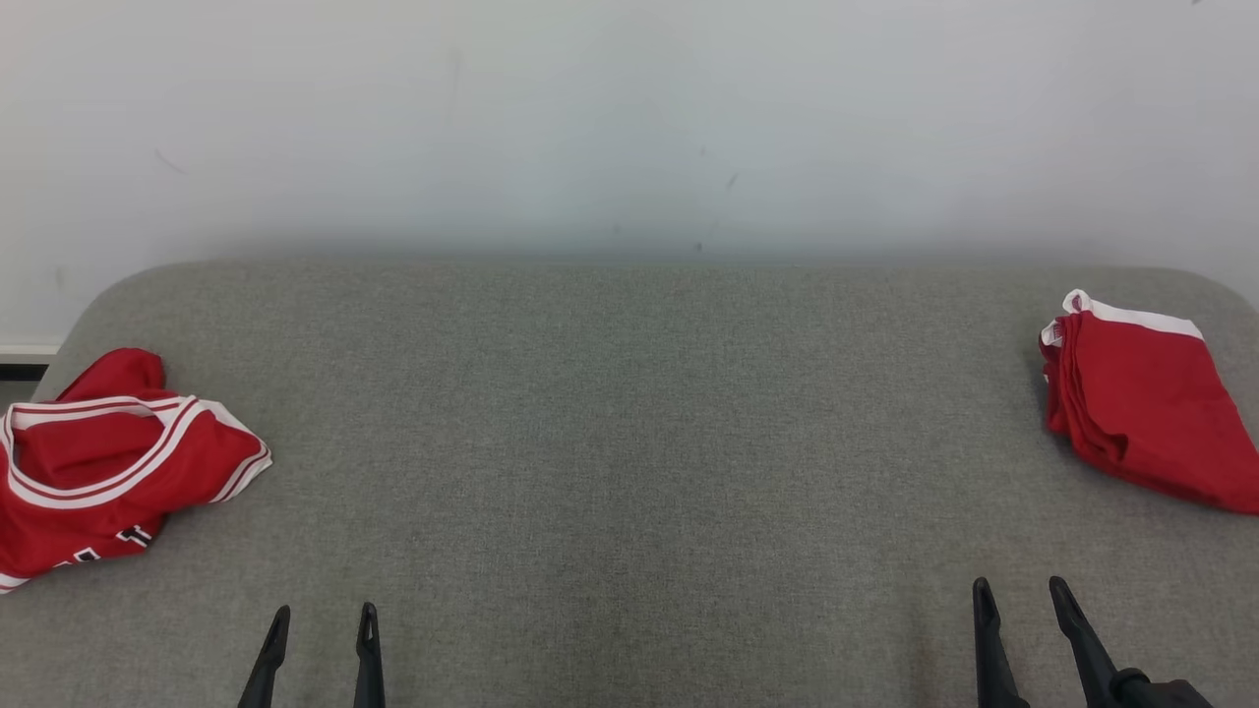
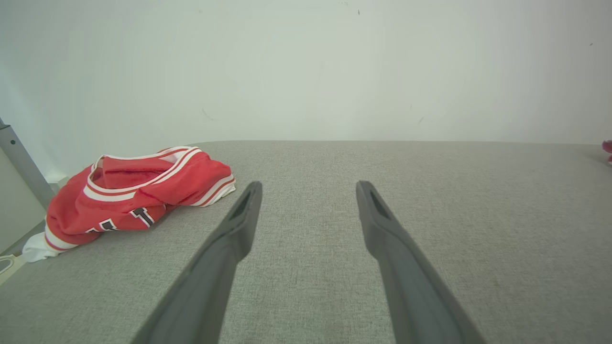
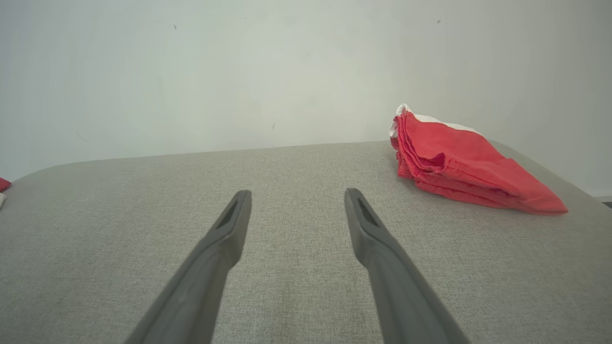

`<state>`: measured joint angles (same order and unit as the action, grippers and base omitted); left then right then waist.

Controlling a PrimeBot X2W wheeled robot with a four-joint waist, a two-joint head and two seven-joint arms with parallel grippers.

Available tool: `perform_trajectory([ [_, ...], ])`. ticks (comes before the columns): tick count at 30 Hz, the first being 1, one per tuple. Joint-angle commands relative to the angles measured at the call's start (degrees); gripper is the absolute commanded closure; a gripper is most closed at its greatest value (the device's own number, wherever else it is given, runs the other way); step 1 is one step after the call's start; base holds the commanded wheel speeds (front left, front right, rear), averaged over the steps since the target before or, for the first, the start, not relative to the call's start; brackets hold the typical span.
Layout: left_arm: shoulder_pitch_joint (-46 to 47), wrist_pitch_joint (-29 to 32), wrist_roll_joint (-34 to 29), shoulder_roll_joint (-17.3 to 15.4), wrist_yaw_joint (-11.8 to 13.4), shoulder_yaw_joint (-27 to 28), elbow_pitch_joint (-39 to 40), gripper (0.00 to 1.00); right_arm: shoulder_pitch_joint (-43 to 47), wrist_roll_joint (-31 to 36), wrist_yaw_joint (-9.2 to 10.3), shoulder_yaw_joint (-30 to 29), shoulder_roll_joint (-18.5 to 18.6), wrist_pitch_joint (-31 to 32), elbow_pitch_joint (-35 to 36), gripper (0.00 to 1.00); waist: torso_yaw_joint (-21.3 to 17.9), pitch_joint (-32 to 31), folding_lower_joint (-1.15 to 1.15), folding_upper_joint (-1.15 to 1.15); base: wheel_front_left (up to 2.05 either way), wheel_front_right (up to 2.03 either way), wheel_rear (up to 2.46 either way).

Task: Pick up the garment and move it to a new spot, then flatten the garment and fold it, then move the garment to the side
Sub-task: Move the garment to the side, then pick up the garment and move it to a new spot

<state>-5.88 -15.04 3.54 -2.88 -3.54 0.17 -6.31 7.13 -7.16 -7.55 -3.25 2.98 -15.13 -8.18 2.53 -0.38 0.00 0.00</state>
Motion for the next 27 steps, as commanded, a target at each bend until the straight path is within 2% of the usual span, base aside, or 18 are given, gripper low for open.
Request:
perform_trajectory([
  [1, -0.7, -0.1, 0.4, 0.0, 0.0, 0.1, 0.0, 0.00, 0.2, -0.4, 0.14, -0.1, -0.1, 0.0, 0.1, 0.00, 0.0, -0.1, 0.00, 0.00, 0.00, 0.00, 0.00],
  [27, -0.8, -0.1, 2.2, 0.0, 0.3, 0.5, -0.3, 0.00, 1.3, -2.4, 0.14, -0.1, -0.1, 0.0, -1.1, 0.00, 0.3, -0.5, 0.00, 0.00, 0.00, 0.00, 0.00],
])
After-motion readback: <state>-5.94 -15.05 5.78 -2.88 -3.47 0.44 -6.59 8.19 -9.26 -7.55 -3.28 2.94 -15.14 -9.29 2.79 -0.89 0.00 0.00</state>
